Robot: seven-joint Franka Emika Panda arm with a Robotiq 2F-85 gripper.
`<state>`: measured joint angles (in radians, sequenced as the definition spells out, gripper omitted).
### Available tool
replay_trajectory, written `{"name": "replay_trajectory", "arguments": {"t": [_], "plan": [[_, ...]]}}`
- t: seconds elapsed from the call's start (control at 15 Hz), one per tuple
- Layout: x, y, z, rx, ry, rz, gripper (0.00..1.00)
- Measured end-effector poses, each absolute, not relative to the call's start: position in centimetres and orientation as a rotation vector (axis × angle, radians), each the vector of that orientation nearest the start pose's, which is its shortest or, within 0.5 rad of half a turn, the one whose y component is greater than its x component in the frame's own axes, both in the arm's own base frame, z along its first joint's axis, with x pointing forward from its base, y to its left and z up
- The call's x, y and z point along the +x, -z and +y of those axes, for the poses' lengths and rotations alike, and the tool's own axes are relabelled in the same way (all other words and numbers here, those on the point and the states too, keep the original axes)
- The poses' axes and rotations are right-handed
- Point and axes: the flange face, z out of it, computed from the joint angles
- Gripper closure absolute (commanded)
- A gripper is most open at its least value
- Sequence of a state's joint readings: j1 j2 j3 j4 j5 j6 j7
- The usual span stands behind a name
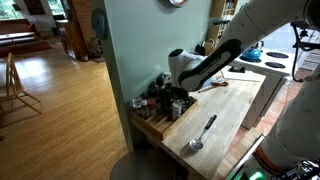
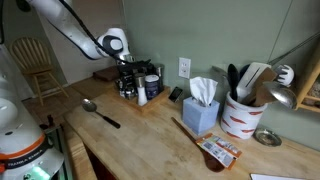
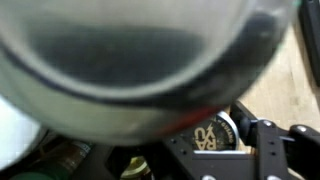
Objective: Pick up the glass container on the right and put it in the wooden tray on the left
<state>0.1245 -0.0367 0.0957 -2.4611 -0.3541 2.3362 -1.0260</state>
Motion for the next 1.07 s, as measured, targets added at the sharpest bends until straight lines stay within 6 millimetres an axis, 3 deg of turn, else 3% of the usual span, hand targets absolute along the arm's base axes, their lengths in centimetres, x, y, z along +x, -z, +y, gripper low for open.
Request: {"name": "replay_trajectory", "arguments": {"t": [0.27, 0.47, 0.87, 1.07], "plan": [[45.5, -31.1, 9.5, -2.426, -0.274, -2.284, 0.2], [45.4, -32.8, 9.7, -2.437, -0.223, -2.291, 0.01], [44.1, -37.9, 9.8, -2.518, -0.146, -2.204, 0.0], [42.7, -40.6, 9.0, -2.636, -0.173, -2.045, 0.0]]}}
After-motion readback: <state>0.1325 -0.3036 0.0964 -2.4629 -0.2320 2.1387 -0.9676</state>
